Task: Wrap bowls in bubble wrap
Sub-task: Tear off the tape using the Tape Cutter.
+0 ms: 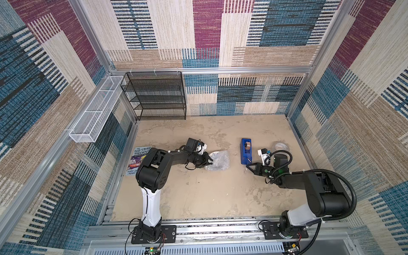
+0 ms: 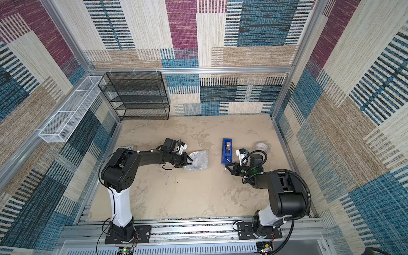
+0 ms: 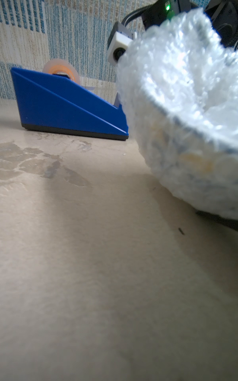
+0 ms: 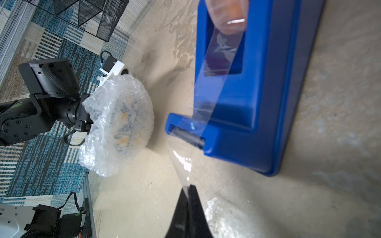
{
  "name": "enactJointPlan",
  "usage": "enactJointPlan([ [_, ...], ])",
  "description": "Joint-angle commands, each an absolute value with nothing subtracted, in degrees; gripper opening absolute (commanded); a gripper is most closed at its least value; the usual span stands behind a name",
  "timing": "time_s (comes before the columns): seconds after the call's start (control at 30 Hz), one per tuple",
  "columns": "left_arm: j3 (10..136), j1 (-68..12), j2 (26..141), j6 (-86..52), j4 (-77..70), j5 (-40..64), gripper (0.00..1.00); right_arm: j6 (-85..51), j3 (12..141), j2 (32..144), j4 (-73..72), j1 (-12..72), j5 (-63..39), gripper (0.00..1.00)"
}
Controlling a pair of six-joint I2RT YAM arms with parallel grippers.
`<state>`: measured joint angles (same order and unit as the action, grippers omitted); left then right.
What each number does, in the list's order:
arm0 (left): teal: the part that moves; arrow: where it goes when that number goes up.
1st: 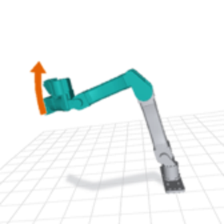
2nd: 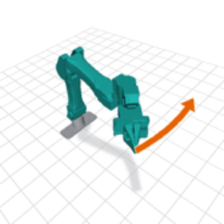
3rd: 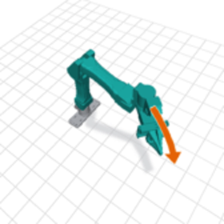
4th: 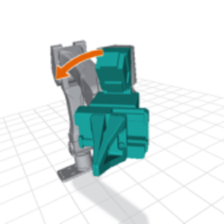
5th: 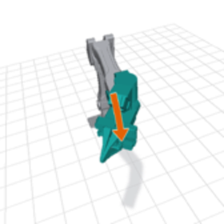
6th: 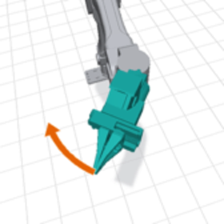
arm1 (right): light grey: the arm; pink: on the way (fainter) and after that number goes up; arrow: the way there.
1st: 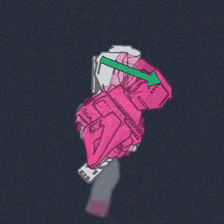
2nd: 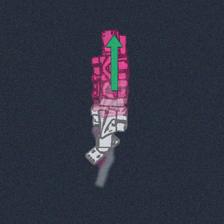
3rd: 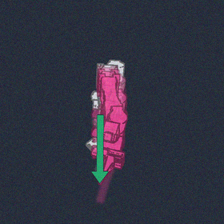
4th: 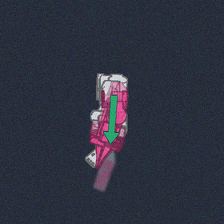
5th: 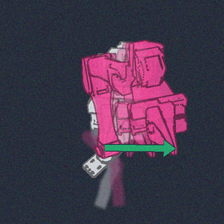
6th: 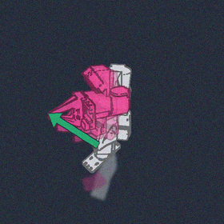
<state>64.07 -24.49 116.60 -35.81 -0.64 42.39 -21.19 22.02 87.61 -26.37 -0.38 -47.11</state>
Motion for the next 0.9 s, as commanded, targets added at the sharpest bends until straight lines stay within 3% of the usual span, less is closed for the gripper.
enactJointPlan([
  [0.0,63.90,-24.48,117.33,-34.89,6.01,37.44,0.00,-22.48,22.11,87.91,-28.78,-0.33,-48.89,0.00],
  [0.23,63.72,-24.50,117.07,-34.72,6.20,37.17,0.00,-26.02,23.94,91.87,-27.16,-0.26,-50.22,0.00],
  [0.43,63.81,-24.50,117.16,-34.72,6.24,37.07,0.00,-38.07,22.45,95.44,-32.97,0.00,-52.41,0.00],
  [0.73,64.06,-24.46,117.73,-34.72,6.24,37.34,0.00,-44.04,23.83,93.95,-29.42,0.09,-49.37,0.00],
  [0.87,64.03,-24.48,117.71,-34.75,6.50,36.88,0.00,-60.27,18.89,102.80,-39.90,2.77,-50.53,0.00],
])
